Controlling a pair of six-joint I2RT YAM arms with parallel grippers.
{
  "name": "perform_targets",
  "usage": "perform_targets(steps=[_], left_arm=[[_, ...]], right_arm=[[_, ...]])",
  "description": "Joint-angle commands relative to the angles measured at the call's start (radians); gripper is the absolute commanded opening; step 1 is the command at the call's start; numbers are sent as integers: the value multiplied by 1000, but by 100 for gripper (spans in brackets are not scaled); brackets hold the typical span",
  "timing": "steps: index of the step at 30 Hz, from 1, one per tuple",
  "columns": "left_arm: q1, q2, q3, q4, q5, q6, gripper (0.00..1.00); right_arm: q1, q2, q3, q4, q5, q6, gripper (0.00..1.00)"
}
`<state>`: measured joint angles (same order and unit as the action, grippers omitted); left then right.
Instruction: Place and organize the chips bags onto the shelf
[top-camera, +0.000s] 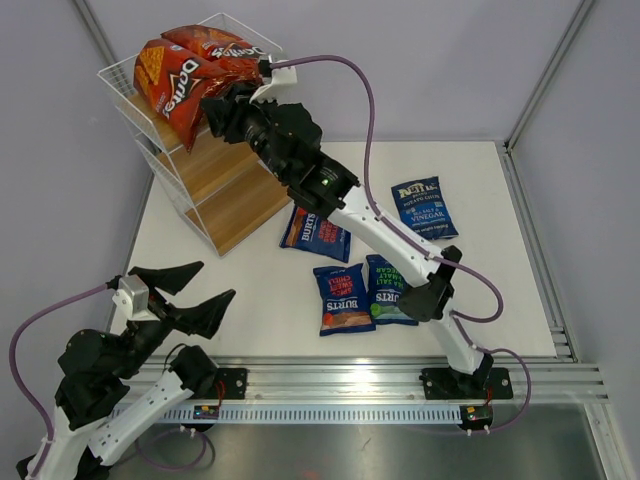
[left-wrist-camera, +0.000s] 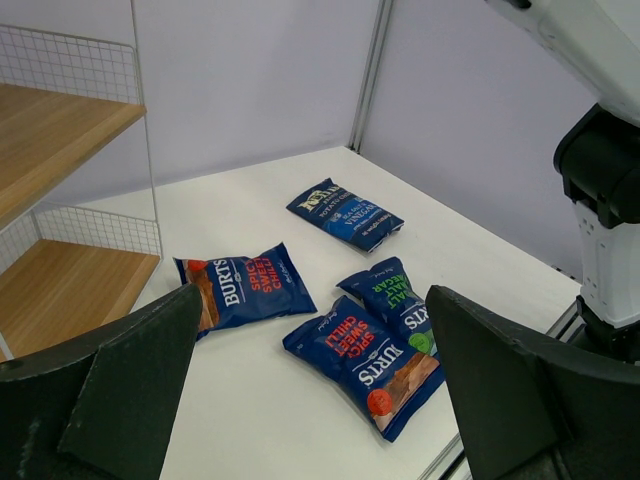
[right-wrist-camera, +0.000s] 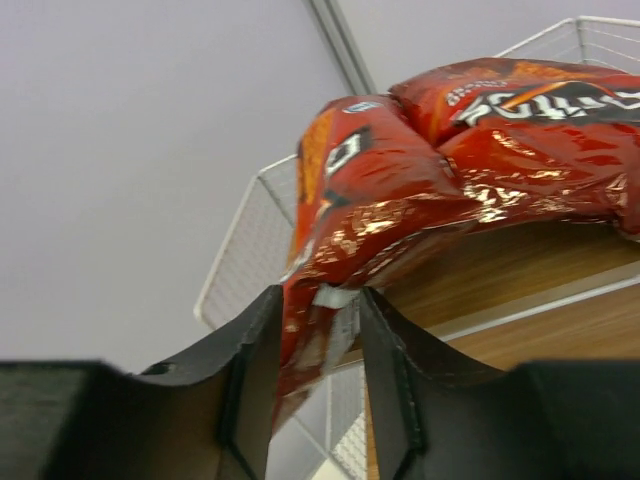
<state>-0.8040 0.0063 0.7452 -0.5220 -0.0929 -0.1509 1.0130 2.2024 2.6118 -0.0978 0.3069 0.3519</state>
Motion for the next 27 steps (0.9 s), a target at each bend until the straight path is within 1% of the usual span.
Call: perform_targets(steps=[1,4,6,12,16,21,24,27], left_arm=[[5,-161,2,33,19,-1,99],[5,-163,2,33,19,1,99],[5,-163,2,33,21,1,99],[8,-163,3,34,22,2,99],[9,-163,0,36,24,2,99],[11,-163,-1,36,22,2,99],[11,-163,-1,37,22,2,99],[11,-163,-4,37,21,2,99]], right_arm=[[-34,58,83,-37,-28,9,41],[-39,89,120,-14,-77,4,33],[-40,98,125,21,-100,12,30],[-36,161,169,53,-144,51,27],[-22,161,139,49,-88,27,28],[-21,155,128,1,-20,-2,27],[-16,125,105,-22,21,-24,33],[-17,82,90,-46,75,-37,36]])
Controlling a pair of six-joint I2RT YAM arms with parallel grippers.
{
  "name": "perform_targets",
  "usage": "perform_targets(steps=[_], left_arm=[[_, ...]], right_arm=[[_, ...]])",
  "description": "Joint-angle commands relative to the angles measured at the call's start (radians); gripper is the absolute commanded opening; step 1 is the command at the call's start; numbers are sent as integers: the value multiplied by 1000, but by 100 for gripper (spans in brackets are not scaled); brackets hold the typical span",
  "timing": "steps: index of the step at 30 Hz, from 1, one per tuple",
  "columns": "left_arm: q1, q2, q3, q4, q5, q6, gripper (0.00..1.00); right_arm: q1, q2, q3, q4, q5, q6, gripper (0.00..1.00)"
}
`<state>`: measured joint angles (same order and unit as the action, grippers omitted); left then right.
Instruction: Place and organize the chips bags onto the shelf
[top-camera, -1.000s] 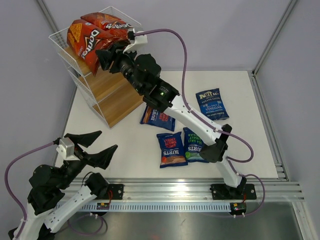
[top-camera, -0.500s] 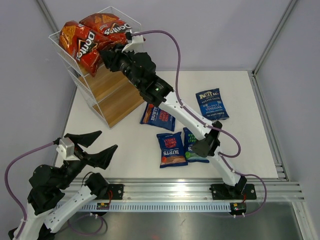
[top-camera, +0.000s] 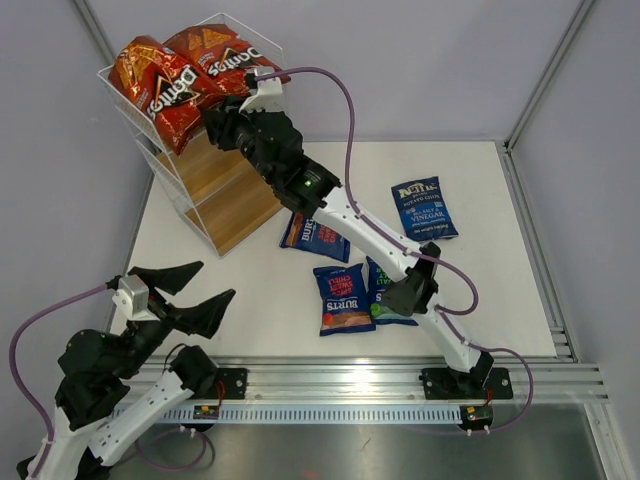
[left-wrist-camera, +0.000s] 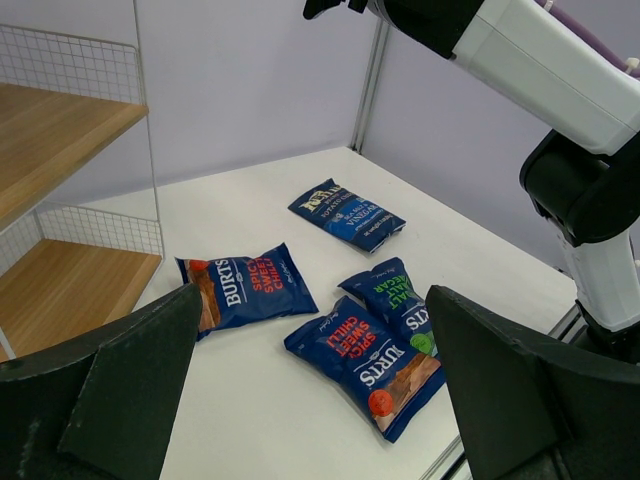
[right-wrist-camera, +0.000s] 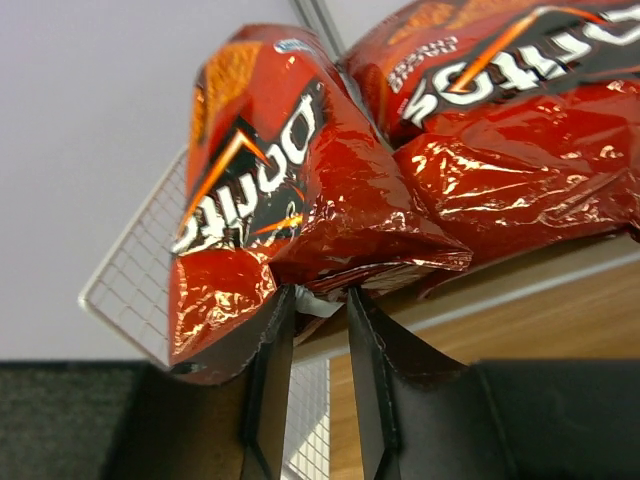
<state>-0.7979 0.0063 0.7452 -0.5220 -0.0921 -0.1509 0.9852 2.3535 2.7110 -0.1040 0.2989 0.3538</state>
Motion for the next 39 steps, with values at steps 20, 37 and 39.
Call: perform_targets(steps=[20,37,39], left_arm=[[12,-120,5,14,-191,-47,99],[497,426,82,-35,43,-188,99],[496,443,71,-50,57,-168,99]], right_arm=[[9,-382,-232,-141,-55,-116,66],[-290,-1270,-1385,-502,126,-9,99],[-290,-1360,-1526,-485,163,-12,99]])
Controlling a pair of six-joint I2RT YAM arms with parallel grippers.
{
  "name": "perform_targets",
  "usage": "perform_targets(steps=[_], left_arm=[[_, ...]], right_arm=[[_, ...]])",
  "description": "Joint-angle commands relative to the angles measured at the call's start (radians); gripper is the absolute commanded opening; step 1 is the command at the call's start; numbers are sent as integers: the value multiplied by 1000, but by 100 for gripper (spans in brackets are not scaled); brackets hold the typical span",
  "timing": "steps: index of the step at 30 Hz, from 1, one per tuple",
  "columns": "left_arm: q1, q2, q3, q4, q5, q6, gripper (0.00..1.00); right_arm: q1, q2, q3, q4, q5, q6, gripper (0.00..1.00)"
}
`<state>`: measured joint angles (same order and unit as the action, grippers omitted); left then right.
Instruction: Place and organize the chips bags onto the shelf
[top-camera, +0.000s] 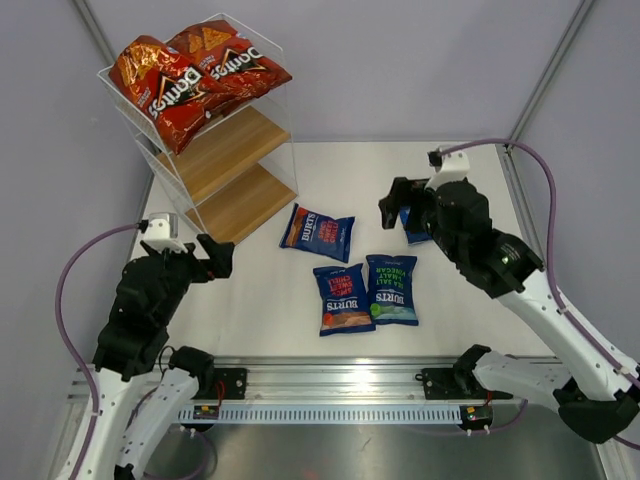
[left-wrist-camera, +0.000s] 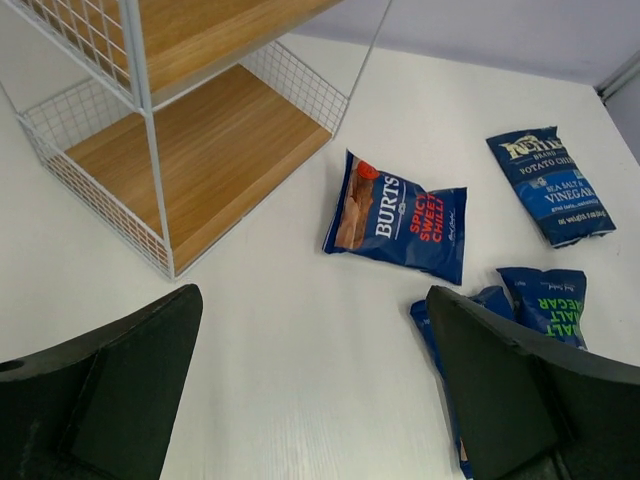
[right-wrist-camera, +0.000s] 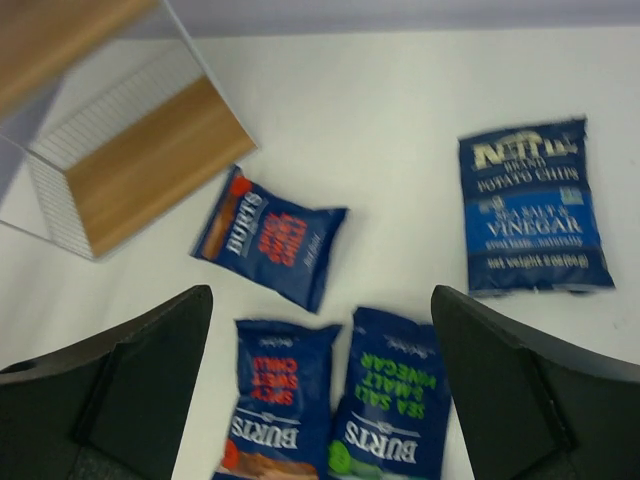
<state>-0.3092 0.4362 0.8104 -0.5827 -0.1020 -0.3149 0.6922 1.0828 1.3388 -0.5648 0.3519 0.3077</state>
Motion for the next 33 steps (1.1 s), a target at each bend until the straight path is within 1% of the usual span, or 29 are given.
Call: perform_targets(steps=[1,2,3,4,6,8,11,12,13,14,16,17,19,20,21,23,24,26,27,28,29,31,33], left_arm=[[5,30,4,1,83,0,99],[5,41,1,-3,96,8,99],[2,50,6,-9,149,10,99],[4,64,7,-23,165,10,99],[4,97,4,-26,186,11,99],[2,125,12,-45,176,16,99],[2,134,-2,-36,197,17,99],[-5,136,-8,-32,220,19,99],[-11,137,-8,-29,228,20,99],[-22,141,-10,-29,229,22,99],[-51,145,-11,-29,213,22,99],[-60,148,-13,-31,211,22,99],[-79,156,-13,-29,216,25,99],[-82,160,-13,-31,219,25,99],[-83,162,-11,-32,220,25,99],[-85,164,-11,-34,220,25,99],[-88,164,-13,-34,220,25,99],[-87,159,-14,-29,223,27,99],[-88,160,-14,-28,228,27,99],[-88,162,-14,-29,228,27,99],[-90,164,-14,-29,228,27,99],[-91,162,-14,-31,226,27,99],[-96,162,-16,-29,226,27,99]], right_arm=[[1,-122,-202,9,104,34,99],[1,-153,-245,25,61,22,99],[-6,-197,-303,29,44,33,100],[-11,-208,-322,28,26,45,99],[-29,-212,-357,26,-23,71,100],[-42,-187,-374,19,-71,102,99],[-68,-92,-395,37,-177,151,100],[-74,-36,-400,43,-204,168,99],[-83,-11,-403,61,-235,177,98],[-85,11,-408,78,-313,185,94],[-86,58,-444,170,-407,157,93],[-86,80,-452,183,-456,136,93],[-101,187,-414,160,-511,85,95],[-105,224,-399,152,-572,82,95],[-105,289,-377,148,-577,97,95],[-105,340,-363,169,-550,123,94],[-105,386,-353,189,-550,107,92],[-106,433,-330,238,-483,102,91],[-120,472,-307,255,-476,100,90],[-131,491,-299,311,-484,102,89],[-147,524,-297,356,-537,100,88],[-198,561,-291,454,-567,97,86],[-223,626,-264,495,-616,58,85]])
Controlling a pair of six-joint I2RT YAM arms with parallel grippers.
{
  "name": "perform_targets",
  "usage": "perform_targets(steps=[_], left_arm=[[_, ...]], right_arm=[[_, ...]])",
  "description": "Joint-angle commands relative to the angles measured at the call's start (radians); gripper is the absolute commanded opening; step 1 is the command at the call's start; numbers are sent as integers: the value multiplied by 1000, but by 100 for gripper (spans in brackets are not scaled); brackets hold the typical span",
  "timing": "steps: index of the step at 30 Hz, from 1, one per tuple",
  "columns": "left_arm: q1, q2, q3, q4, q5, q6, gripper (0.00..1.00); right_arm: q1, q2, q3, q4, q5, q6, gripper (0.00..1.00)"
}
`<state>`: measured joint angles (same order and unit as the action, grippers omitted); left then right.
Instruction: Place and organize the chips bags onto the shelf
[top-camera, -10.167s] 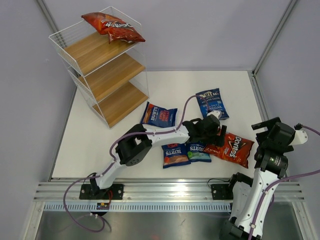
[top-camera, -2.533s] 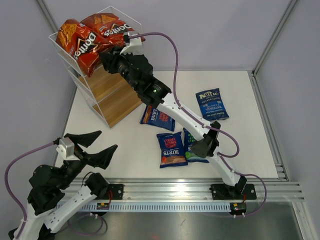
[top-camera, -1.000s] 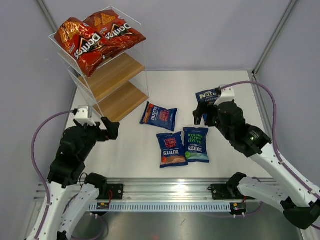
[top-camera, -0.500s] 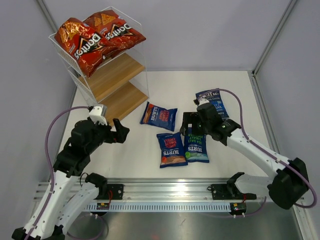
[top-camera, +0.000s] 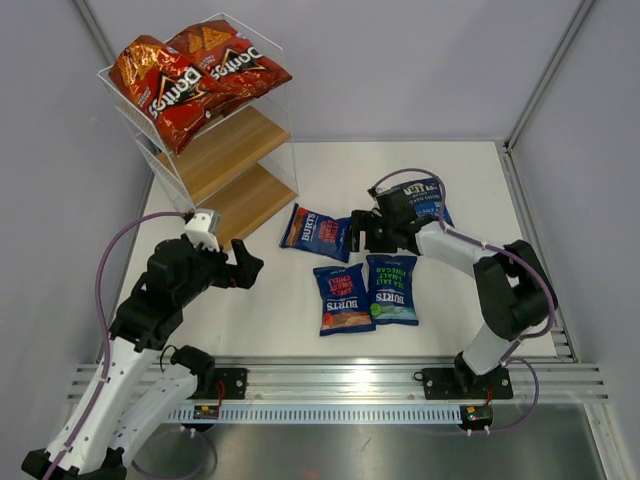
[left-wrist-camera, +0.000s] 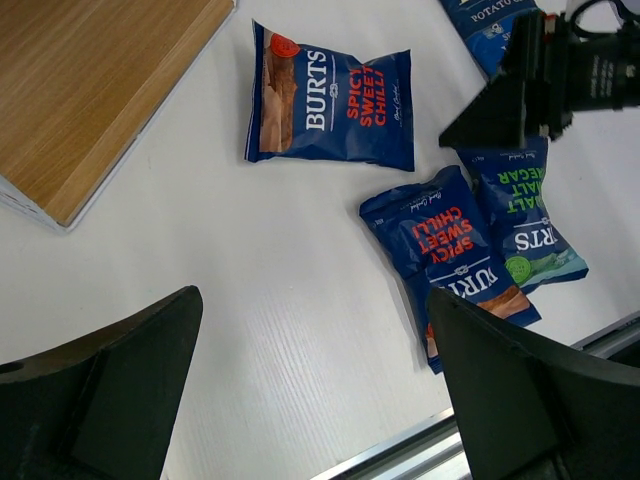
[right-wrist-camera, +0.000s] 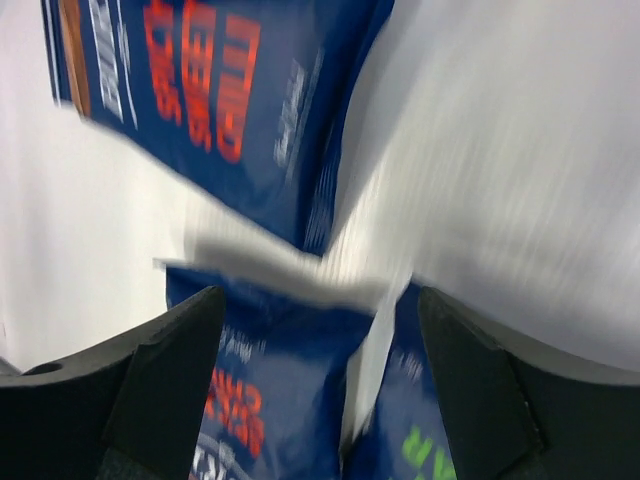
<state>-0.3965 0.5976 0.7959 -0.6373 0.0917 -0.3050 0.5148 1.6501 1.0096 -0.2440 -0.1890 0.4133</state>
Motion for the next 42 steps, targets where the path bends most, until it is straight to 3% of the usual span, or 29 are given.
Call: perform_targets(steps=[1,10,25,28,36,42], left_arm=[[-10,1,-3,24,31,18,99],[-16,10,-1,24,39,20,99],[-18,11,-1,24,45,21,99],[-18,10,-1,25,48,23,99],[-18,11,-1,27,51,23,99],[-18,8,2,25,42,23,99]], right_arm=[[-56,79,76,204,-87,-59,86],[-97,318,242,267,-207,-33,84],[-99,433,121,535,-394,182,76],[-98,456,92,568,-371,225,70],[-98,436,6,750,-336,292,28],[-98,358,-8,822,-328,383,16]])
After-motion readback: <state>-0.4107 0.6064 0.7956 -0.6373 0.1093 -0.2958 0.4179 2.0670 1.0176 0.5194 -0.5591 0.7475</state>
